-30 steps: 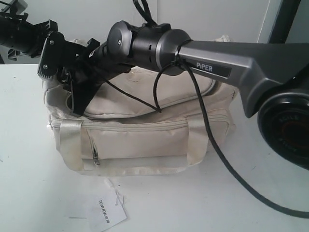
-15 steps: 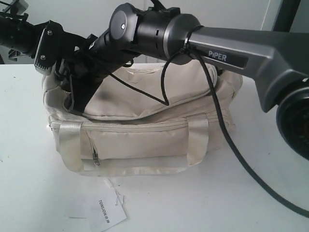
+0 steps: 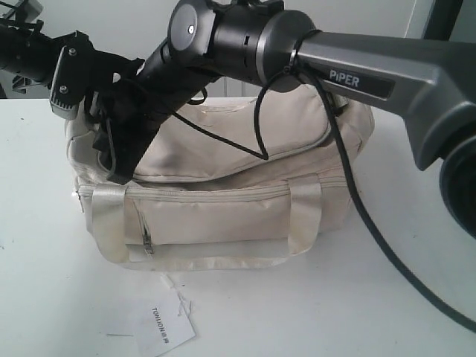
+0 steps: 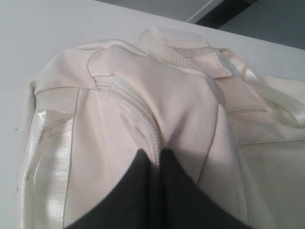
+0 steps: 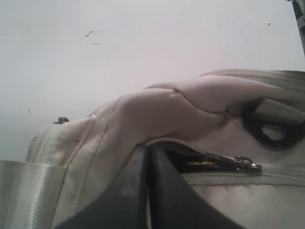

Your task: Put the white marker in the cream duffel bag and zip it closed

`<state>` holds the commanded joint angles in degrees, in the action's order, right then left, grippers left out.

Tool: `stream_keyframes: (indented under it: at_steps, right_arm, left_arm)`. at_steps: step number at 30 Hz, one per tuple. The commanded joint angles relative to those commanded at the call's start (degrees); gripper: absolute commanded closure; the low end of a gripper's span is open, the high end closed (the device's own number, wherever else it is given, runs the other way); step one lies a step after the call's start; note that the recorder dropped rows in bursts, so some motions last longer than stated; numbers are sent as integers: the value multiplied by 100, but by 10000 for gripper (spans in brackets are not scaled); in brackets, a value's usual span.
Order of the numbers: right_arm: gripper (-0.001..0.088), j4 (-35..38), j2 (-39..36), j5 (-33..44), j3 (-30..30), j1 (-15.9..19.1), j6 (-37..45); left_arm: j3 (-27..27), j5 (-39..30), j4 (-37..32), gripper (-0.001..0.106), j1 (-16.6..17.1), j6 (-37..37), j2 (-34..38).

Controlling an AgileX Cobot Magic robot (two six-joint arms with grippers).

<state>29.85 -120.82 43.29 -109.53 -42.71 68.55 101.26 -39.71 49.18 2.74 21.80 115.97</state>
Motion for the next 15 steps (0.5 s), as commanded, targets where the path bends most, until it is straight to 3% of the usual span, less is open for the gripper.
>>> stream_keyframes:
  at_steps: [2,5,12,15]
  right_arm:
    - [868,-39,5,-68,0,0,-107]
    - [845,-194,5,-388,0,0,-1100]
    - [469,382,-28,-678,0,-12,-3708]
    - [416,612,-50,-840,0,-12,-4533]
  left_arm:
    - [0,0,0,1050,0,0,0]
    - [0,0,0,1050,0,0,0]
    - [0,0,0,1050,0,0,0]
    - [0,0,-11,1050,0,0,0]
